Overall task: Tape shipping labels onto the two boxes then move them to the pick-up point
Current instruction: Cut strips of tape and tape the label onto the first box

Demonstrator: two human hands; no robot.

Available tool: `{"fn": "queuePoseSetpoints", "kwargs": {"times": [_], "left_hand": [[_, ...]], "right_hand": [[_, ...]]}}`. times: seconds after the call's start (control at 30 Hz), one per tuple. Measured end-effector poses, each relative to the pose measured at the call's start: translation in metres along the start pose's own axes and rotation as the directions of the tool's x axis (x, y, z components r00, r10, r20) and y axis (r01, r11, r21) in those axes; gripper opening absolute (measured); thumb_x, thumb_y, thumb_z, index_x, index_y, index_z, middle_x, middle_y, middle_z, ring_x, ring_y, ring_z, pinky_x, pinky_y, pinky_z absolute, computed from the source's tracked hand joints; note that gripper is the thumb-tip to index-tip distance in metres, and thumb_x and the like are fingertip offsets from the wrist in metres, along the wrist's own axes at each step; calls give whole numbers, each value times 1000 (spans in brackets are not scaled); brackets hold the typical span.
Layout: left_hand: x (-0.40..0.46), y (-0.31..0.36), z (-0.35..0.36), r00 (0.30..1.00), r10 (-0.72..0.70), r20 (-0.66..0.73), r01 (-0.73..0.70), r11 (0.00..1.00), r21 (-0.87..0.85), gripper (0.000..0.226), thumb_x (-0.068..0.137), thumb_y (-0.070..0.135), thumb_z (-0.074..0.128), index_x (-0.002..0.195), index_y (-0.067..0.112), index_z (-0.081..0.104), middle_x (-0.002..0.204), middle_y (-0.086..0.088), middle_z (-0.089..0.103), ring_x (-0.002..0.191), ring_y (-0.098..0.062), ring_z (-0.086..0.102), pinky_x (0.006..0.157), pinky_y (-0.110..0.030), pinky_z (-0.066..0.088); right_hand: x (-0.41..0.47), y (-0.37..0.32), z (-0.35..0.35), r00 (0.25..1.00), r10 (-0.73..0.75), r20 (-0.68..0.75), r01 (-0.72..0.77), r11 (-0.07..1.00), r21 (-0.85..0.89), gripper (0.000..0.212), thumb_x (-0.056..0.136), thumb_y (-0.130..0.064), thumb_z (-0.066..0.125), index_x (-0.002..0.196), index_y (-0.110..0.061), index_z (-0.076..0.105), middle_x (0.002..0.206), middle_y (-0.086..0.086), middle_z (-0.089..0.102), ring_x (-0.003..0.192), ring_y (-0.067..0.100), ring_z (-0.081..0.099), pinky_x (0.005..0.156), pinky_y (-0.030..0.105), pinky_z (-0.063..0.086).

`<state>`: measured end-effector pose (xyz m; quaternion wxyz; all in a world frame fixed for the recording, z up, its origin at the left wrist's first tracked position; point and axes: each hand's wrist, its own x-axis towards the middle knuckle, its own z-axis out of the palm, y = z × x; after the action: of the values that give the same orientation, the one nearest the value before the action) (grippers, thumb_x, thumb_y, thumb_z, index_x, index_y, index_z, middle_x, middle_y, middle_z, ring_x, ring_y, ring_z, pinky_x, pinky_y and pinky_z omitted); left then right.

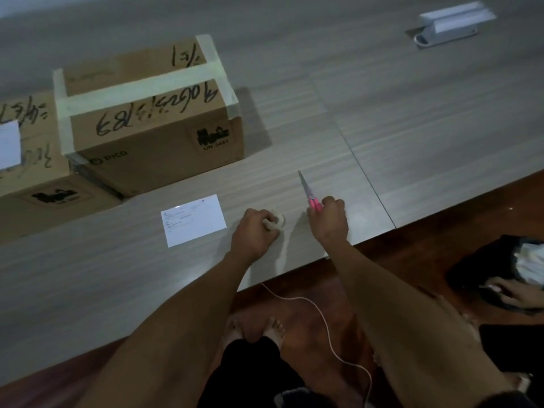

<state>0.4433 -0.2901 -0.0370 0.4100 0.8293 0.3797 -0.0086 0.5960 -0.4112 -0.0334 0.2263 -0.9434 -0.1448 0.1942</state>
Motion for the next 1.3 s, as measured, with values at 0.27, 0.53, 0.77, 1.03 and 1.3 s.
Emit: {"fn": "queuePoseSetpoints", "kwargs": {"times": [0.27, 0.53, 0.77, 1.03, 1.3], "left_hand": [[-2, 1, 18, 998, 24, -61, -19, 995, 93, 31, 91, 27, 75, 120, 16, 71, 122, -1, 54, 107, -24, 58, 90, -42, 53], [-25, -18, -26, 980, 29, -197, -14, 997, 78, 31, 88, 24, 77, 116, 12, 71, 121, -5, 56, 104, -22, 60, 89, -33, 50], [-60, -63, -100, 938, -67, -340, 85, 996, 38, 28, 87, 23, 78, 112, 12, 73, 121, -5, 59, 104, -22, 62, 83, -29, 46], [-110, -149, -194, 896, -130, -424, 151, 988, 17, 27, 86, 21, 78, 111, 10, 73, 121, -9, 58, 104, -25, 61, 84, -30, 47], [-159, -254, -267, 903, -132, -409, 156, 988, 25, 26, 88, 25, 77, 109, 10, 71, 120, -10, 56, 94, -21, 60, 83, -29, 48]], "right_hand": [[7, 2, -1, 997, 69, 33, -67, 997, -38, 32, 94, -39, 67, 99, -9, 61, 98, 8, 62, 74, 22, 58, 60, 29, 38], [-15, -27, 0, 995, -5, 104, 5, 1000, -1, 33, 81, -43, 71, 86, -11, 64, 81, 4, 66, 64, 17, 61, 51, 24, 37], [-65, -101, 35, 965, -201, 171, 212, 976, -49, 40, 75, -49, 72, 92, -13, 64, 87, 5, 65, 75, 26, 67, 67, 35, 56], [-143, -198, 99, 923, -266, 278, 295, 953, -68, 37, 76, -40, 71, 96, -11, 63, 95, 8, 65, 84, 32, 67, 68, 33, 46], [-215, -264, 174, 906, -240, 349, 300, 945, -130, 34, 71, -41, 73, 90, -13, 65, 92, 7, 69, 81, 30, 67, 70, 33, 52]]}}
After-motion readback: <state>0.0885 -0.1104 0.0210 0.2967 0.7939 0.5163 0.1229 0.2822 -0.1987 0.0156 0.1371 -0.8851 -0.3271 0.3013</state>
